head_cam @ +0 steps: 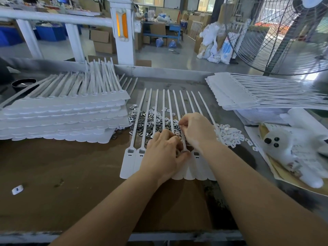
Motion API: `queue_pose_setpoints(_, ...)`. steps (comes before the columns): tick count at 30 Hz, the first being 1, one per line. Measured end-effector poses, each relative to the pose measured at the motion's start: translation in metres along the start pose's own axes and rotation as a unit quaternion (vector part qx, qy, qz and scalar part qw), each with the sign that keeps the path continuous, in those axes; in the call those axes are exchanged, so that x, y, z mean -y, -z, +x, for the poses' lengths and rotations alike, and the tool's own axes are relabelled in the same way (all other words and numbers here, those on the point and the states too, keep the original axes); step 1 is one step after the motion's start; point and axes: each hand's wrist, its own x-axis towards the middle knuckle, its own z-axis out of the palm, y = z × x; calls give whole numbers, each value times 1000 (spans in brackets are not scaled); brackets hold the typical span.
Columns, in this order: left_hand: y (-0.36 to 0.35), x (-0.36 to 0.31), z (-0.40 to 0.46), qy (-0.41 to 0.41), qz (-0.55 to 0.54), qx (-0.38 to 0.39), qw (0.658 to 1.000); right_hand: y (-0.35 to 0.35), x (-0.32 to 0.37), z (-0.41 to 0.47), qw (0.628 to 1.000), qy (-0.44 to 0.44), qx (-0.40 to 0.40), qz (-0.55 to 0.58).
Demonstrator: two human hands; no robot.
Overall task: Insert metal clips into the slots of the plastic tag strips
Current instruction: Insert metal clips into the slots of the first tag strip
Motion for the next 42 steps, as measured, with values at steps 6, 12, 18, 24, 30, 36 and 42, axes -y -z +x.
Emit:
queue_pose_setpoints(6, 2, 0, -1, -4, 2, -2, 1000, -11, -1, 13, 996, -8, 40, -80)
queue_pose_setpoints(12, 1, 0, 0, -2, 7, 1, 1000, -9, 2, 16, 998, -17, 45, -26)
queue_pose_setpoints(18, 1, 0, 0, -6, 6, -5, 1000, -15, 4, 15, 995, 31, 0, -92)
queue_pose_setpoints(24, 1, 0, 0, -7, 7, -4, 1000, -15, 3, 12, 999, 21, -8, -42)
queue_pose_setpoints(30, 2, 0, 0, -2, 5, 2, 1000, 0, 0, -4, 992, -32, -60, 106)
queue_pose_setpoints(36, 3, 0, 0, -1, -3, 4, 1000, 18, -15, -24, 971, -43, -33, 233)
queue_pose_setpoints(42, 5, 0, 0, 2, 1, 12, 1000, 29, -34, -40, 977, -14, -13, 211)
